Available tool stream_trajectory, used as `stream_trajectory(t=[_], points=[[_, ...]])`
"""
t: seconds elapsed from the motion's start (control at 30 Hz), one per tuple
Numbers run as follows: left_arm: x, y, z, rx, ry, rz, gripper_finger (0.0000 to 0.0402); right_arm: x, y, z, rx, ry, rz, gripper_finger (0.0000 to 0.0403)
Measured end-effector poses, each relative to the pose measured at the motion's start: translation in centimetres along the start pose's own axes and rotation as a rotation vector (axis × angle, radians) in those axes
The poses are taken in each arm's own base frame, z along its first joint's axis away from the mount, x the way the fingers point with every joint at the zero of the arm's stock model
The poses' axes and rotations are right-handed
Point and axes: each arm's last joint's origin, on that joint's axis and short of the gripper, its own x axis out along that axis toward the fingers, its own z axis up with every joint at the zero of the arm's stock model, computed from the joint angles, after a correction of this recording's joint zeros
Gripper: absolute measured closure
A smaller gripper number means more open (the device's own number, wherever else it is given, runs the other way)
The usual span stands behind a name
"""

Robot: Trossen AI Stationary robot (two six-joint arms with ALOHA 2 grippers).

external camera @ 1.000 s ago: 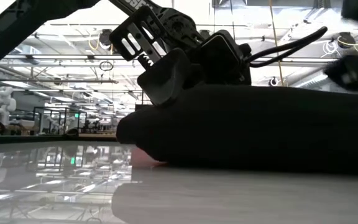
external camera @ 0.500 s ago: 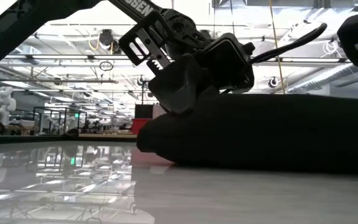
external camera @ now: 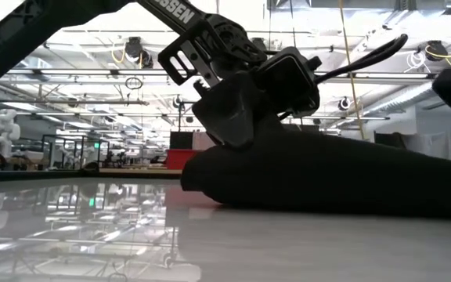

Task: Roll towel
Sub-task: Roll the black towel

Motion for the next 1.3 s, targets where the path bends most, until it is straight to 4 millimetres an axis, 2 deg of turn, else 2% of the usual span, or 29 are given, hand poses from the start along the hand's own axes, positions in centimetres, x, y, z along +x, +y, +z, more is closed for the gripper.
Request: stream_trajectory(t=[0.23, 0.3, 0.43, 0.53, 0.6, 0.67, 0.83, 0.93, 1.1, 1.3], points=[[-0.6, -0.4, 1.2, 0.03, 0.02, 0.076, 0.0278, 0.1, -0.1, -0.2, 0.041, 0.023, -0.008, 0.0365], [-1.1, -1.3, 1.6, 0.065, 0.052, 0.146, 0.0261, 0.1, -0.1, -0.3, 0.052, 0.023, -0.006, 0.0389], [-2.5, -3.9, 3.1, 0.159, 0.12, 0.309, 0.0244, 0.1, 0.0, -0.3, 0.087, 0.025, -0.004, 0.038], [-2.7, -6.2, 4.3, 0.233, 0.171, 0.436, 0.0243, 0.0, 0.0, -0.3, 0.103, 0.025, 0.0, 0.0385], [-2.0, -7.9, 4.9, 0.299, 0.21, 0.49, 0.0242, 0.0, 0.0, -0.3, 0.117, 0.023, 0.001, 0.0391], [-0.4, -8.9, 5.0, 0.366, 0.258, 0.533, 0.0242, 0.0, 0.0, -0.3, 0.14, 0.023, 0.0, 0.0394], [4.6, -9.0, 3.1, 0.501, 0.464, 0.722, 0.0242, -0.1, 0.2, -0.5, 0.176, 0.018, 0.0, 0.0394], [6.4, -8.4, 1.7, 0.544, 0.496, 0.823, 0.0242, -0.3, 0.3, -0.6, 0.198, 0.016, 0.003, 0.0394], [7.4, -8.7, 1.3, 0.562, 0.493, 0.987, 0.0242, -0.9, 0.4, -0.5, 0.232, 0.019, 0.035, 0.0394], [6.3, -10.2, 2.1, 0.539, 0.456, 1.072, 0.0242, -2.0, 0.1, 0.0, 0.245, -0.009, 0.072, 0.0394]])
